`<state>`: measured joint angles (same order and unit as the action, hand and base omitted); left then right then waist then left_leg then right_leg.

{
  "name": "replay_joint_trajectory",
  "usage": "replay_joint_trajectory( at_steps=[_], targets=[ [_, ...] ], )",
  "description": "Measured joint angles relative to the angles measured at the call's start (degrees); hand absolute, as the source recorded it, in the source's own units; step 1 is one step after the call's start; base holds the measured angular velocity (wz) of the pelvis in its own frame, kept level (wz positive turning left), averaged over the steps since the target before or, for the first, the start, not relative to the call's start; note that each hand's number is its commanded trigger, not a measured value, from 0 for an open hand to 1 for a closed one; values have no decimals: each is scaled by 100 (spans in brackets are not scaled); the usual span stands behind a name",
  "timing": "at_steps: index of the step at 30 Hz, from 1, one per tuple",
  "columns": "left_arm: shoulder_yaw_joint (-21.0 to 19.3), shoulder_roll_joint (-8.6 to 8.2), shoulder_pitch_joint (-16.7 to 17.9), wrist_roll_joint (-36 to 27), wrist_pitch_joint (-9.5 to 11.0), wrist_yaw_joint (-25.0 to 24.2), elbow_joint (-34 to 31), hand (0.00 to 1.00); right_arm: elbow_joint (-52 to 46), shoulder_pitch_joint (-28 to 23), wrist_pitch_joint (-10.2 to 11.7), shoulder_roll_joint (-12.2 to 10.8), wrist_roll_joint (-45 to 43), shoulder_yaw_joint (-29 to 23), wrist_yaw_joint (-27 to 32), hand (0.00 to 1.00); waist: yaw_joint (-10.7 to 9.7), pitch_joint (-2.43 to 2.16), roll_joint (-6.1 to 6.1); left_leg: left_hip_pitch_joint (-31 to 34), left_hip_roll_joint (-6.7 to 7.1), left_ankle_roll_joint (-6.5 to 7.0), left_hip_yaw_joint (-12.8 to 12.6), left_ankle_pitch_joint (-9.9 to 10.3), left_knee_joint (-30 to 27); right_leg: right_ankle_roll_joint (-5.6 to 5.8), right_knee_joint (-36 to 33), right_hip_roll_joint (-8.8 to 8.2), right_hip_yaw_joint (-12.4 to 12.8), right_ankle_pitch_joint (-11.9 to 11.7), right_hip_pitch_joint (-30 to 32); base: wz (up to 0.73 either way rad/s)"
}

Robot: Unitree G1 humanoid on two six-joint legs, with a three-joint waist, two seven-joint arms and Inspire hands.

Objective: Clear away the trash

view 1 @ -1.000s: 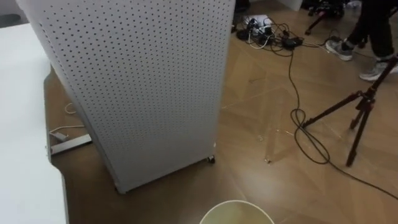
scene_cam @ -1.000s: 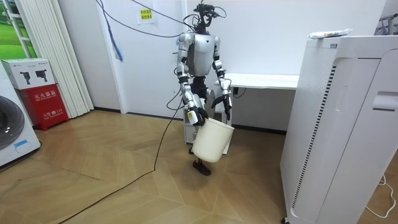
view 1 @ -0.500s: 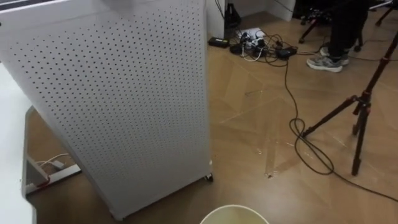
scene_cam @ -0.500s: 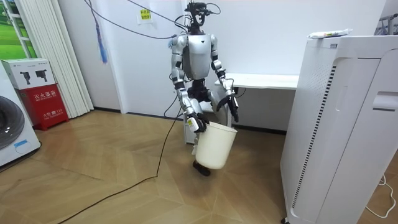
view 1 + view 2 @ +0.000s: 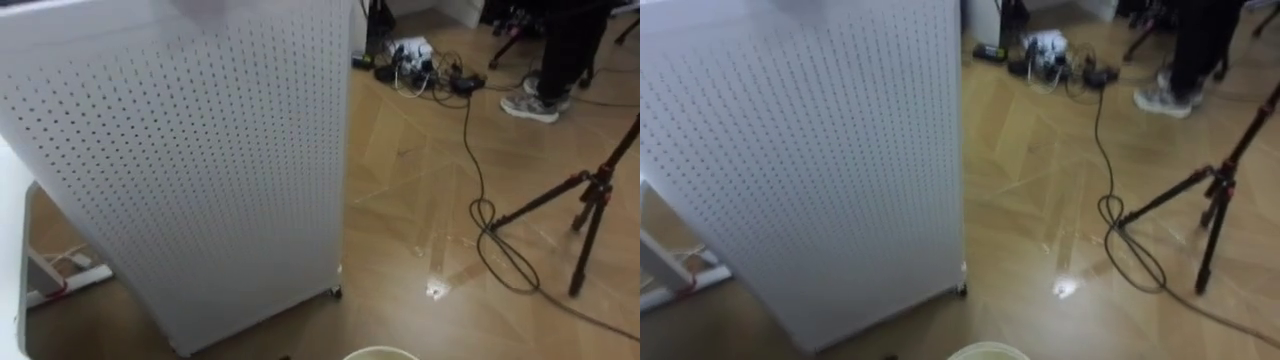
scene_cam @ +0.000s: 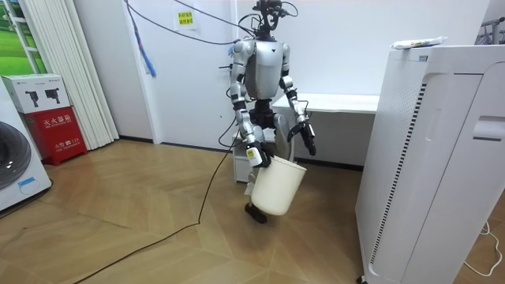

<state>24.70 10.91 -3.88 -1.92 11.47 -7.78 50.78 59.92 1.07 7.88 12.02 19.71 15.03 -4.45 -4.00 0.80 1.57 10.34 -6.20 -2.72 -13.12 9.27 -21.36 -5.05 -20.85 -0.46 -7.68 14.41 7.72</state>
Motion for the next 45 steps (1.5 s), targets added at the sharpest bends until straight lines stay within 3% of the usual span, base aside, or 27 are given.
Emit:
replay_joint_trajectory(
  at_steps=[5, 10, 14, 17, 22, 23, 24, 25, 26, 28, 30, 31, 33, 34, 37, 39, 40, 42, 43, 44, 45],
  targets=[
    [-111, -24, 12, 225, 39, 0, -18, 0, -87, -17, 0, -69, -282, 0, -25, 100, 85, -24, -48, -124, 65, 16, 1, 30, 79, 55, 112, -32, 38, -32, -139, -7],
    [-324, -83, -5, 245, 150, 53, -11, 0, -236, -7, -1, -104, -345, 6, -35, 100, 117, -20, -50, -255, 86, 43, 5, 82, 169, 63, 96, -64, -31, -29, -258, -3],
    [-412, -91, -1, 253, 150, 122, -10, 0, -268, -2, -2, -108, -356, -4, -5, 100, 117, -8, -39, -324, 121, 100, -32, 158, 191, 152, -56, -114, -48, 27, -257, 5],
    [-411, -132, 26, 263, 148, 123, 1, 0, -256, -35, -33, -89, -403, -103, 6, 100, 82, 31, -2, -359, 256, 206, -62, 246, 140, 262, -193, -264, -81, 166, -252, 11],
    [-421, -144, 94, 257, 149, 123, -6, 0, -248, -96, -50, -79, -450, -123, 30, 100, 61, 9, -6, -194, 443, 495, -8, 469, -49, 496, -693, -488, -211, 210, -25, 6],
    [-420, -150, 109, 262, 150, 122, -6, 0, -231, -103, -46, -84, -413, -118, 24, 100, 61, 14, -24, -165, 492, 556, 123, 486, -63, 574, -1186, -584, -293, 127, 238, 11],
    [-420, -159, 123, 262, 150, 122, 7, 0, -227, -107, -43, -106, -366, -121, 27, 100, 3, 44, -96, -176, 490, 628, 305, 529, -104, 627, -1698, -609, -212, 43, 575, 21],
    [-427, -178, 128, 262, 150, 122, 10, 0, -219, -110, -44, -121, -351, -138, 54, 100, -38, 32, -132, -174, 490, 632, 432, 542, -116, 655, -1658, -566, -118, 65, 658, 34],
    [-427, -193, 125, 262, 155, 122, 3, 0, -212, -116, -44, -130, -307, -249, 60, 100, -80, 44, -197, -184, 487, 625, 605, 570, -111, 690, -1336, -490, -13, 67, 820, 45],
    [-432, -164, 125, 264, 168, 122, 2, 0, -211, -118, -33, -135, -192, -293, 49, 100, -148, 44, -202, -217, 497, 645, 757, 585, -113, 696, -641, -469, 113, -106, 1020, 51],
    [-419, -146, 188, 266, 170, 123, 2, 0, -203, -144, -28, -163, -167, -291, 53, 100, -227, 19, -159, -351, 543, 541, 938, 707, -163, 705, 207, -456, 308, -706, 1043, 54],
    [-414, -134, 225, 268, 170, 124, 4, 0, -204, -165, -25, -171, -168, -285, 54, 100, -231, -2, -158, -403, 562, 511, 1005, 758, -178, 722, 219, -459, 295, -850, 984, 56],
    [-375, -206, 279, 278, 170, 128, 6, 0, -204, -223, -23, -183, -127, -283, 53, 100, -196, -43, -205, -556, 547, 365, 1140, 912, -221, 679, 93, -428, 156, -1157, 829, 49],
    [-378, -229, 284, 278, 170, 133, 12, 0, -204, -215, -24, -186, -125, -284, 61, 100, -179, -36, -230, -565, 500, 326, 1141, 950, -235, 647, 17, -392, 118, -1125, 825, 32],
    [-431, -181, 311, 264, 169, 136, -13, 0, -229, -93, -24, -206, -185, -282, 54, 100, -78, -52, -312, -605, 287, 173, 1024, 1038, -253, 456, -412, -305, -21, -762, 914, 17],
    [-483, -135, 309, 261, 169, 137, -49, 0, -236, -10, -23, -235, -199, -231, -56, 100, -21, 13, -190, -618, 202, 92, 1008, 1050, -495, 345, -712, -281, -114, -432, 949, 9],
    [-482, -134, 317, 264, 169, 137, -53, 0, -237, -1, -22, -235, -207, -201, -77, 100, -21, 12, -184, -575, 156, 71, 1007, 1063, -628, 315, -724, -254, -120, -377, 928, 5],
    [-508, -143, 330, 272, 165, 137, -140, 0, -242, -10, -17, -235, -219, -41, -126, 100, 20, 11, -208, -284, -157, 44, 850, 1071, -1493, 185, -715, -90, -185, -235, 778, -8],
    [-531, -143, 336, 272, 161, 138, -210, 0, -247, -8, -17, -237, -216, -16, -136, 100, 40, 21, -222, -201, -245, 25, 825, 1060, -1688, 146, -717, -32, -195, -209, 737, -18],
    [-554, -132, 343, 269, 161, 139, -386, 0, -248, -10, -15, -240, -202, 7, -146, 100, 43, 22, -210, -76, -342, -104, 833, 979, -2018, 84, -724, 12, -227, -140, 670, 7],
    [-576, -145, 320, 279, 175, 142, -543, 0, -249, 1, 7, -219, -199, -4, -149, 100, -22, 28, -193, 19, -354, -175, 835, 921, -2041, 74, -721, -20, -258, -86, 628, 24]
  ],
)
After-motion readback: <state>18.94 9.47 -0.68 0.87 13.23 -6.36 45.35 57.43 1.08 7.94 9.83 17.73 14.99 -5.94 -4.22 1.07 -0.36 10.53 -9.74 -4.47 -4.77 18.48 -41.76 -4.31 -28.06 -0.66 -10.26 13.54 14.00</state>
